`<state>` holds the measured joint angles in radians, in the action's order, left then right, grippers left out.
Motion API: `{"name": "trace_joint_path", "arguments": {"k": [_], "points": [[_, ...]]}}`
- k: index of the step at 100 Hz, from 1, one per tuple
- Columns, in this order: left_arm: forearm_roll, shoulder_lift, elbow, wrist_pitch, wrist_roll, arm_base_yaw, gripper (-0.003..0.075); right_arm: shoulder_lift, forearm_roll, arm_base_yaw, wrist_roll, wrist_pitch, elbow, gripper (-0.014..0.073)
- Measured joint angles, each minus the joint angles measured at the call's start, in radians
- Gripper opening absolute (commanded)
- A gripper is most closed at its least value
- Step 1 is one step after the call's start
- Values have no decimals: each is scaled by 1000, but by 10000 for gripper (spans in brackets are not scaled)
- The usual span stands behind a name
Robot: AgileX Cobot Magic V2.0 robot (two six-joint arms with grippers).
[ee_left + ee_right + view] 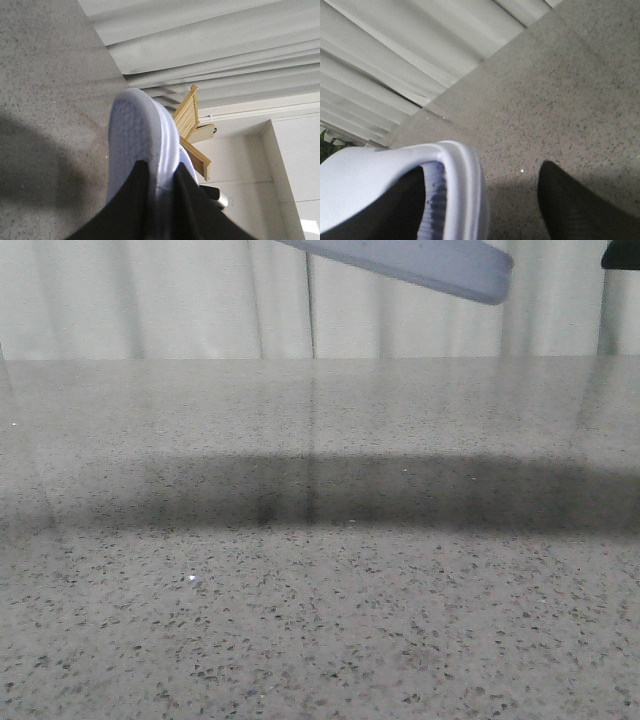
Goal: Insert blue slippers together front up
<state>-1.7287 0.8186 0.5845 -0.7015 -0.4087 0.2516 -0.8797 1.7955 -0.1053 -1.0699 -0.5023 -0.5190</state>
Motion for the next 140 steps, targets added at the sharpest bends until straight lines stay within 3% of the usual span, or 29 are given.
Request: {"name": "trace_joint_path", "arguments": {"k": [43, 78, 140], "points": [[4, 0, -73, 78, 4, 7, 16, 219, 9, -6, -50, 200, 0, 426], [2, 35, -79, 118, 4, 7, 16, 340, 13, -6, -55, 212, 0, 426], [2, 242, -79, 90, -92, 7, 16, 344, 13, -6, -56, 221, 0, 426]]}}
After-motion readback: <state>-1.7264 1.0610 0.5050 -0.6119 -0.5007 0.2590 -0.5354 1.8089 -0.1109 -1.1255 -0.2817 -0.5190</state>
